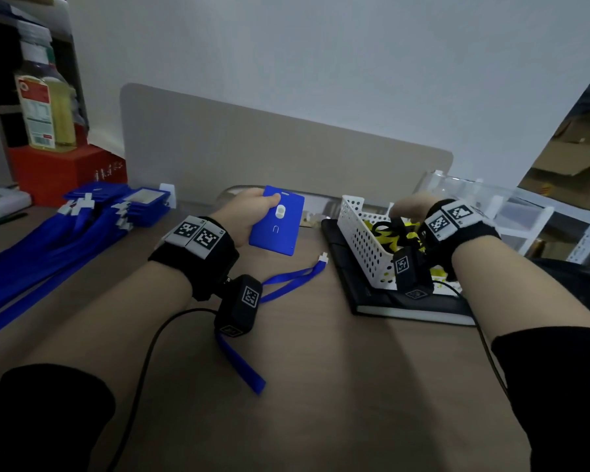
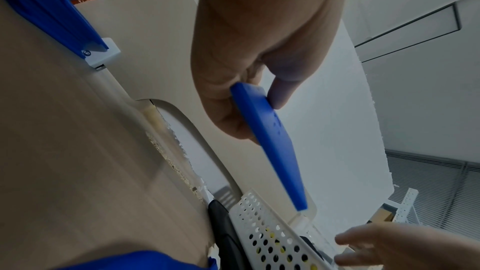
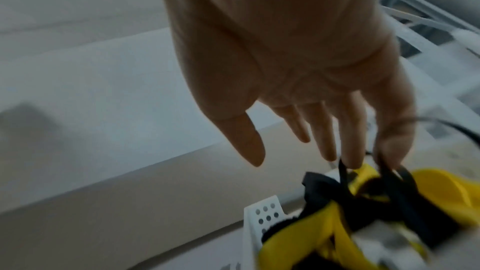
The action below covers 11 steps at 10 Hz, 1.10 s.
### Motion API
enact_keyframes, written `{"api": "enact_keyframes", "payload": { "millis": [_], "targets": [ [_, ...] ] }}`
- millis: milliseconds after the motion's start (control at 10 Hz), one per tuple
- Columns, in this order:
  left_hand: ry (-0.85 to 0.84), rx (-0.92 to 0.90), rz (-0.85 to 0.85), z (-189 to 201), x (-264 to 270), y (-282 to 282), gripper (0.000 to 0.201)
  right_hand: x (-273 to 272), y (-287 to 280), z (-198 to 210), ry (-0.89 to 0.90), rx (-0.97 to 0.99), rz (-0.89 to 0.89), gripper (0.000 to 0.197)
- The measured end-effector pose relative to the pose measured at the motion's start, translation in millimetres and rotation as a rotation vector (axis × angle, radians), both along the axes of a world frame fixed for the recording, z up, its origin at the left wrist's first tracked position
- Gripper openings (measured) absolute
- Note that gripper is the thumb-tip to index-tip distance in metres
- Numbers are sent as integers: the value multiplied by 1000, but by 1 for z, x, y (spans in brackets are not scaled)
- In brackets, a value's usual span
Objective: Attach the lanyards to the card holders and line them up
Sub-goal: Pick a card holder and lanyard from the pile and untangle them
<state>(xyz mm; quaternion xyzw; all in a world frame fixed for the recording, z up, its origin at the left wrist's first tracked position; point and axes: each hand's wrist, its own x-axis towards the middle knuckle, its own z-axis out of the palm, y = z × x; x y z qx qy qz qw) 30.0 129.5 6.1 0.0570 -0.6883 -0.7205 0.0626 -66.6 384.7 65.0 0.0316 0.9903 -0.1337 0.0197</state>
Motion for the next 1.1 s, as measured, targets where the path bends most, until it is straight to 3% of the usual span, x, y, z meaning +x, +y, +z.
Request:
{"api": "enact_keyframes", "payload": {
  "millis": [200,300,400,500,600,700,900,1000,1100],
  "targets": [
    [9,-49,-7,-4,1,-3,23,3,-19,10,221,-143,-57,25],
    [-13,-86,-6,-6,0,-5,12,11,-50,-2,178,-241,112,24],
    [-27,-131,1,-9,-1,-9,9,13,-79,-27,-10,-226,182,9],
    [-48,-182,4,-12,-2,-14,13,3,-96,-56,-140,-211,188,26],
    [-81,-220,0,-15,-6,-22,13,-1,-108,-75,-75,54,173,8],
    [-99,-262,-15,-18,-10,-27,13,-11,-111,-85,-69,225,161,22],
    [-120,-275,-71,-21,-11,-35,21,-19,-110,-105,-9,404,236,26],
    [-154,-320,-107,-20,-7,-39,13,-19,-109,-101,-32,411,290,20],
    [-221,-428,-126,-21,-3,-40,27,-25,-115,-101,-169,76,237,15]
  ]
}}
